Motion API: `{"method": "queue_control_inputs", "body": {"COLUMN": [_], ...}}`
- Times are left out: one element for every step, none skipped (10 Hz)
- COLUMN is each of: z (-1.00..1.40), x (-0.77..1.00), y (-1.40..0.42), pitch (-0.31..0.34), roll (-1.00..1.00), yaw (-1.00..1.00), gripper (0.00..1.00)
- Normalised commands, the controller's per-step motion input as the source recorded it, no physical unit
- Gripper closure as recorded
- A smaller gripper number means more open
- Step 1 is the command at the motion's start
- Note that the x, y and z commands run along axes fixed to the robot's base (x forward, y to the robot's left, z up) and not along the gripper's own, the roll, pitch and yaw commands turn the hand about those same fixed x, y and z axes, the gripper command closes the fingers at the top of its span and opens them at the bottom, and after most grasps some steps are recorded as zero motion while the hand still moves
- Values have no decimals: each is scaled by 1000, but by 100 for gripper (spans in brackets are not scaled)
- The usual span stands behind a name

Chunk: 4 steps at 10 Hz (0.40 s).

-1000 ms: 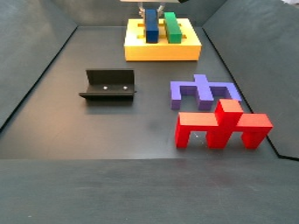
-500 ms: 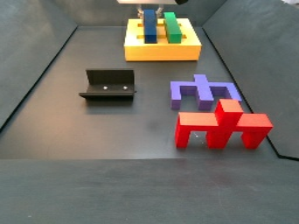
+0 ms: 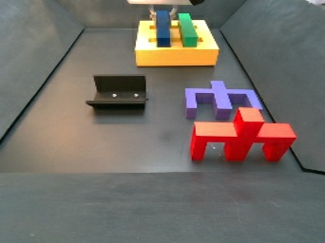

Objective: Pick up the blue object. Move up. Move to above the board. Insert the blue object.
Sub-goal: Insert the blue object.

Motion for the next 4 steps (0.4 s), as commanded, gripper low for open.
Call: {"method": "queue_control_inputs", "body": {"z": [-237,-206,-134,0], "x": [66,80,0,0], "y": [0,0,0,0], "pitch": [61,69,23,0], "roll": [183,159,96,0], "yaw": [-337,-320,-169,0], "gripper": [100,100,100,100]}}
